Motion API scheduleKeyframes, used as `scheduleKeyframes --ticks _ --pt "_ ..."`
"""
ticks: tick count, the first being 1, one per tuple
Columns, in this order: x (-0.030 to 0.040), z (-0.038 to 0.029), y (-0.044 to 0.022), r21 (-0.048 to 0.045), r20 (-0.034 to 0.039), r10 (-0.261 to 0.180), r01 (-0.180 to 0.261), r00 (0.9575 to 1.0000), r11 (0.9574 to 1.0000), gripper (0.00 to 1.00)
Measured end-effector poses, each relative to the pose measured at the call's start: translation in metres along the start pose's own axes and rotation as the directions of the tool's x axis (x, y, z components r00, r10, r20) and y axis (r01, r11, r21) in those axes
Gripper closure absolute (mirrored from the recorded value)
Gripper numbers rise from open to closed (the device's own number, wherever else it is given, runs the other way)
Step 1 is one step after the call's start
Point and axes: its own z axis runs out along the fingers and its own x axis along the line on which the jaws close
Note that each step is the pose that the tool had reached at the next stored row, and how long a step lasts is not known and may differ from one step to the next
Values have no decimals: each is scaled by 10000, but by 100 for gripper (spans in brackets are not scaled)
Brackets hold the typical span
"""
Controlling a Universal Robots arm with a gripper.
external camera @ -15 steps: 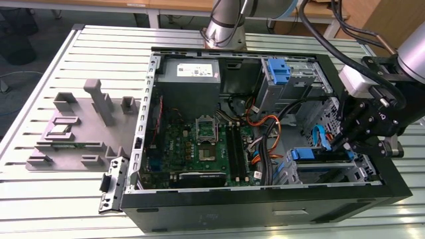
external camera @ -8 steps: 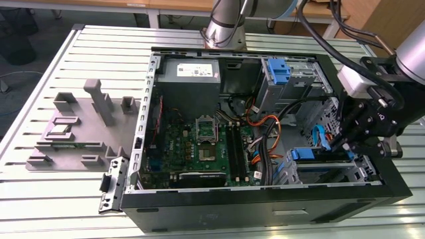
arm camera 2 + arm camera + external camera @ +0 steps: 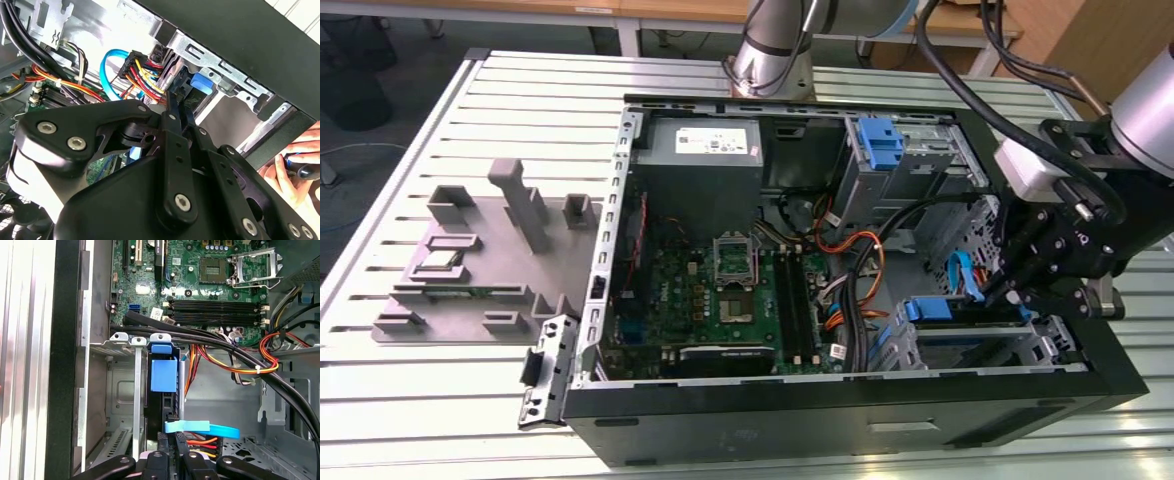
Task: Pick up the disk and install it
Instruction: 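Insert the second disk wire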
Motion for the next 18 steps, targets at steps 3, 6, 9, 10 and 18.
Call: scheduleKeyframes --ticks 3,6,9,10,18 --pt "0 2 0 0 2 0 0 10000 10000 82" --pt "0 2 0 0 4 0 0 10000 10000 81" --pt "0 3 0 0 3 0 0 10000 10000 75" --pt "0 -1 0 0 3 0 0 10000 10000 75" --pt "-3 -215 10 0 3 0 0 10000 10000 75"
